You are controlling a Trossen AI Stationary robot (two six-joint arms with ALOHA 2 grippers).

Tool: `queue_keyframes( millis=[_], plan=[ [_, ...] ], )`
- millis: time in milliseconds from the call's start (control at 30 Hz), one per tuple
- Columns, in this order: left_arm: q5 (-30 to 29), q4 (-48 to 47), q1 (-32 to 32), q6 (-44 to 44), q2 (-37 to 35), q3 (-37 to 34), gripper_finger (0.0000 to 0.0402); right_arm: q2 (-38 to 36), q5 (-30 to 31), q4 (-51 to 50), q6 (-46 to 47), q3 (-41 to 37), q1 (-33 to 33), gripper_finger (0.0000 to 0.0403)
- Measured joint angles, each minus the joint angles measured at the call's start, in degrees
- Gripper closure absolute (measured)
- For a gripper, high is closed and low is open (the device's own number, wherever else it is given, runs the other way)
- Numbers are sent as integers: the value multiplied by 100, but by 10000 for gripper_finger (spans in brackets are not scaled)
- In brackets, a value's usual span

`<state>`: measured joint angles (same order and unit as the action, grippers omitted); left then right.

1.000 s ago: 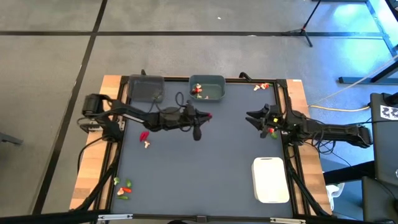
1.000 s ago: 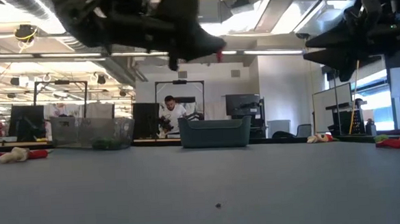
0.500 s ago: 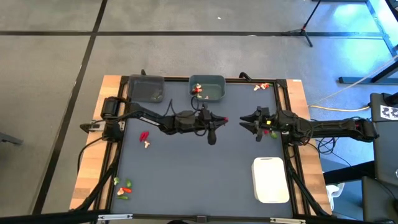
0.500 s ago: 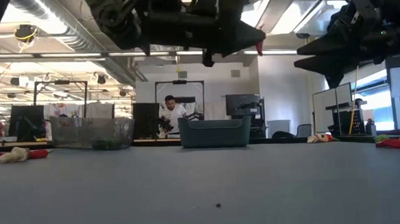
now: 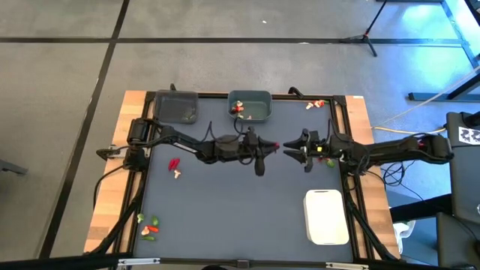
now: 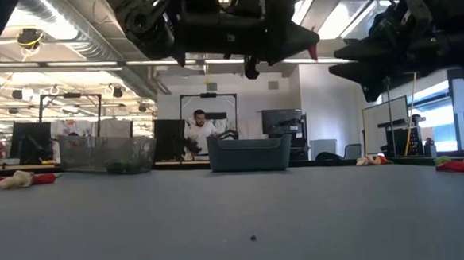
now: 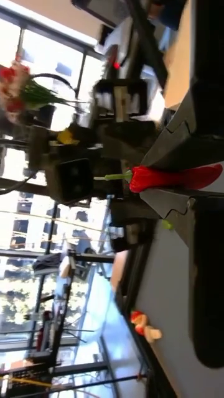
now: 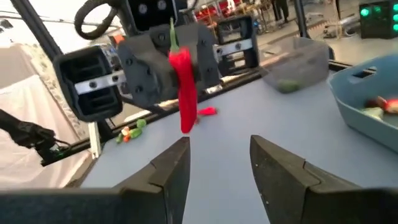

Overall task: Sort produce into baskets
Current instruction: Put the red chili pepper into the white bin

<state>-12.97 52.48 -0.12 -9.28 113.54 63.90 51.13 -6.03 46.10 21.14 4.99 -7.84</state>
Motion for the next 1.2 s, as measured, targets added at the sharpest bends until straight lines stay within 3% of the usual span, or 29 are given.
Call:
queue_keyframes(
  millis=[233,667,800,1067,1200],
  plan=[
    [0,12,0,-90,-9,2,353,716,-114,1153,-82,5,0,235],
    [-2,4,9,-150,-9,0,352,1859,-564,1191,-332,824,0,242],
    [-4,32,0,-87,-9,0,352,1856,-742,1157,-520,824,0,275],
    [-4,5,-2,-49,-9,0,352,1852,-797,1336,-789,824,-7,383],
    [0,-6,16,88,-10,-9,346,1850,-812,1253,-806,824,-7,385]
  ],
)
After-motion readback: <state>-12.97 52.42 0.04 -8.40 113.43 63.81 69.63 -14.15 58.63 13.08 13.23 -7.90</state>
